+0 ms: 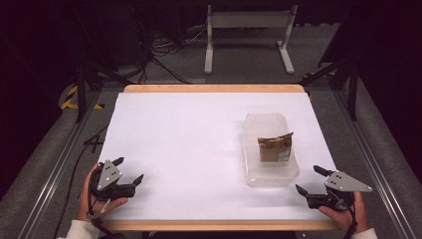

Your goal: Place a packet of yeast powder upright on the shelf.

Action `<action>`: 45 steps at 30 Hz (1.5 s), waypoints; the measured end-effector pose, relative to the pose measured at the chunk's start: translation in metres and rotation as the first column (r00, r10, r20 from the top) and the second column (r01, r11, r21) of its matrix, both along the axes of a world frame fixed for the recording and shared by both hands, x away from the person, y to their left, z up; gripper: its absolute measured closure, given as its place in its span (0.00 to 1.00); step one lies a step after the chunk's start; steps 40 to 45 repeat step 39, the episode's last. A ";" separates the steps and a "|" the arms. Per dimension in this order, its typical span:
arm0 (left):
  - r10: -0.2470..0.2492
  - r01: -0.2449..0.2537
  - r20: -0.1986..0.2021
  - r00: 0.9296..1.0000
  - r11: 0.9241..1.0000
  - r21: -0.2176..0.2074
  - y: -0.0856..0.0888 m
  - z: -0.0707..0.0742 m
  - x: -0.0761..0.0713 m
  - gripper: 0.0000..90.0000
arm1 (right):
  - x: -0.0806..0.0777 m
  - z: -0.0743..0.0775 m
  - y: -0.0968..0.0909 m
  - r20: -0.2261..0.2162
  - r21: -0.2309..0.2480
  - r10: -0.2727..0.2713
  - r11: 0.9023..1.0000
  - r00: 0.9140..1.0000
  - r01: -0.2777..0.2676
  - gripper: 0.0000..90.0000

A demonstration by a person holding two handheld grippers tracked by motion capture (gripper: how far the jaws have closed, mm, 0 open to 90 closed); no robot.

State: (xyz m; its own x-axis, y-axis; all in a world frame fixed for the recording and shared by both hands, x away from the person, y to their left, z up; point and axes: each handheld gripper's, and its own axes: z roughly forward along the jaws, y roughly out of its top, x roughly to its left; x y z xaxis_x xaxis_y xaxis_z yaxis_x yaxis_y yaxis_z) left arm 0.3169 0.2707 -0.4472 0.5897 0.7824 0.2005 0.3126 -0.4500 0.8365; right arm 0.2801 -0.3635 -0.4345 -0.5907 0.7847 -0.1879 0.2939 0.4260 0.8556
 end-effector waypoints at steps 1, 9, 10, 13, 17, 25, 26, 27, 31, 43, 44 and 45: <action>0.003 -0.003 -0.001 1.000 1.000 -0.003 0.001 -0.001 -0.001 0.16 | 0.000 0.000 0.000 0.001 -0.001 0.000 1.000 1.000 0.000 0.14; 0.016 -0.016 -0.005 1.000 0.995 -0.095 0.010 -0.007 -0.016 0.15 | 0.000 0.000 -0.002 0.003 0.005 -0.006 1.000 1.000 0.006 0.14; 0.019 -0.019 -0.007 1.000 0.994 -0.106 0.011 -0.008 -0.016 0.15 | 0.001 0.000 -0.002 0.006 0.005 -0.008 1.000 1.000 0.008 0.14; 0.021 -0.022 -0.011 1.000 0.994 -0.104 0.012 -0.009 -0.017 0.15 | 0.001 0.000 -0.002 0.005 0.006 -0.009 1.000 1.000 0.009 0.14; 0.022 -0.022 -0.005 1.000 0.995 -0.102 0.011 -0.008 -0.018 0.15 | 0.001 0.000 -0.002 0.008 0.003 -0.012 1.000 1.000 0.012 0.13; 0.009 -0.009 0.003 1.000 0.997 -0.083 0.007 -0.007 -0.017 0.15 | 0.001 0.000 -0.003 0.007 0.005 -0.014 1.000 1.000 0.014 0.13; 0.008 -0.008 0.005 1.000 0.997 -0.081 0.007 -0.007 -0.017 0.15 | 0.001 0.000 -0.003 0.007 0.006 -0.013 1.000 1.000 0.012 0.13; 0.009 -0.009 0.004 1.000 0.997 -0.079 0.007 -0.007 -0.017 0.15 | 0.001 0.000 -0.002 0.007 0.005 -0.012 1.000 1.000 0.012 0.13; 0.013 -0.013 -0.001 1.000 0.997 -0.072 0.006 -0.007 -0.018 0.14 | 0.001 0.000 -0.002 0.008 0.004 -0.011 1.000 1.000 0.011 0.13; 0.013 -0.013 0.007 1.000 0.999 -0.049 0.004 -0.006 -0.017 0.14 | 0.001 0.000 -0.002 0.007 0.002 -0.010 1.000 1.000 0.010 0.13; 0.013 -0.013 0.007 1.000 0.999 -0.049 0.004 -0.006 -0.017 0.14 | 0.001 0.000 -0.002 0.007 0.002 -0.010 1.000 1.000 0.010 0.13; 0.013 -0.013 0.007 1.000 0.999 -0.049 0.004 -0.006 -0.017 0.14 | 0.001 0.000 -0.002 0.007 0.002 -0.010 1.000 1.000 0.010 0.13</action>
